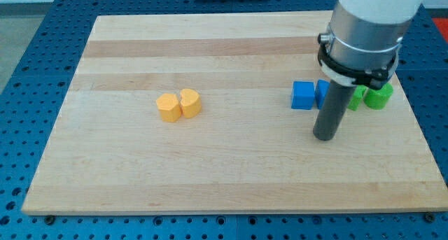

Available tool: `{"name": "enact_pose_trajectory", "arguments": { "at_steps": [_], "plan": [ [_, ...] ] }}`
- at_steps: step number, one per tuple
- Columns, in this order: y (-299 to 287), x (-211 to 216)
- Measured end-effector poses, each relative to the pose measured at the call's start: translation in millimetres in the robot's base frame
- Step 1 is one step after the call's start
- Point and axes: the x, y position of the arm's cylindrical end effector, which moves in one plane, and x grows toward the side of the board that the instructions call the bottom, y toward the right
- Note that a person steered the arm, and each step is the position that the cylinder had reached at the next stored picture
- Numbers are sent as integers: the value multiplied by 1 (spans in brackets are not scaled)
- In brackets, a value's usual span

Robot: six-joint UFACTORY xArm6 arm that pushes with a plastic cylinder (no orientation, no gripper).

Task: Move the blue cube towards the top center of the board

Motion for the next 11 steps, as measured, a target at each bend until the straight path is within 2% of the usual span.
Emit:
{"name": "enact_pose_trajectory", "arguments": {
  "at_steps": [3, 6, 8, 11],
  "plan": [
    [-9, -60],
    [-80, -98],
    [-68, -156],
    [-126, -214]
  ]
}}
